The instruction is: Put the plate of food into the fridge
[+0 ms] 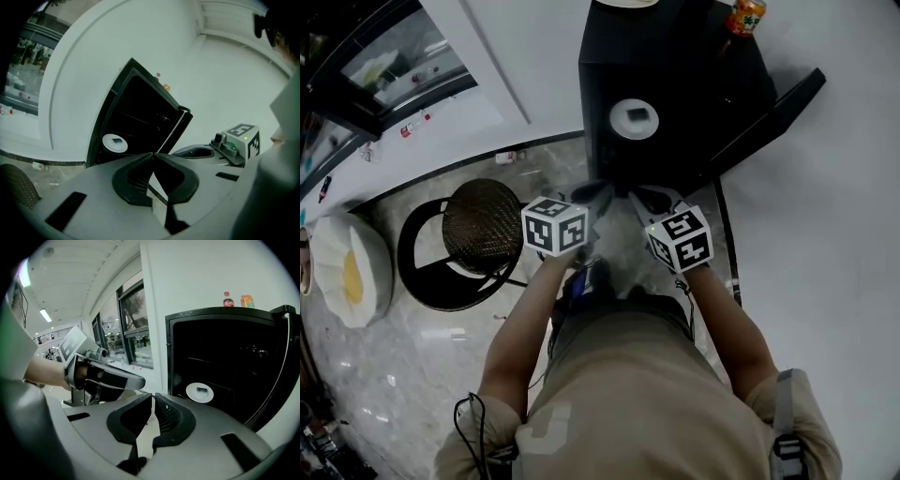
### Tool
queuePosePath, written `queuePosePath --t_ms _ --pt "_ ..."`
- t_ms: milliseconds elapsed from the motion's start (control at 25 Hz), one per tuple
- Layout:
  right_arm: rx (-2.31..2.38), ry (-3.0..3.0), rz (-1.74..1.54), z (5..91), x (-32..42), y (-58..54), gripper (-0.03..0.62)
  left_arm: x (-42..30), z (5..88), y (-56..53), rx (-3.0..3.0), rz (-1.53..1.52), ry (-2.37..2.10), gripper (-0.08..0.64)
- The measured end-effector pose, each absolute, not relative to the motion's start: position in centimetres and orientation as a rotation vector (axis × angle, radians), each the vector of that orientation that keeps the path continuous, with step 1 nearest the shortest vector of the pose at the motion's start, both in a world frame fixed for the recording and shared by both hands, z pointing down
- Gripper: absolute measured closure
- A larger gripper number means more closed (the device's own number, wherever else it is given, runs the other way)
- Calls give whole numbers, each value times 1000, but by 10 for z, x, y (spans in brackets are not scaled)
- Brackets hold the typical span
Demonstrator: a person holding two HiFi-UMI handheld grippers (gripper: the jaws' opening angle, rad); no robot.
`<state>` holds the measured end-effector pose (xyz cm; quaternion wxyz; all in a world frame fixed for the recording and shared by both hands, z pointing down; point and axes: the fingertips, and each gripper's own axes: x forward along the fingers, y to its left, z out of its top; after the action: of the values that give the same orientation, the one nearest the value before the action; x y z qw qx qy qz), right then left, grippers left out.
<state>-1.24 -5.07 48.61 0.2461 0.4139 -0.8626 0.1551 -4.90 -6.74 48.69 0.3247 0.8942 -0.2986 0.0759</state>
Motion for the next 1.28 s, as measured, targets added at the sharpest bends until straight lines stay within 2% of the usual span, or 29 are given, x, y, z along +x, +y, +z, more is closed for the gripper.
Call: queuePosePath --t_ms 1280 --pt "1101 -2419 372 473 42 22 569 12 465 6 2397 204 -800 548"
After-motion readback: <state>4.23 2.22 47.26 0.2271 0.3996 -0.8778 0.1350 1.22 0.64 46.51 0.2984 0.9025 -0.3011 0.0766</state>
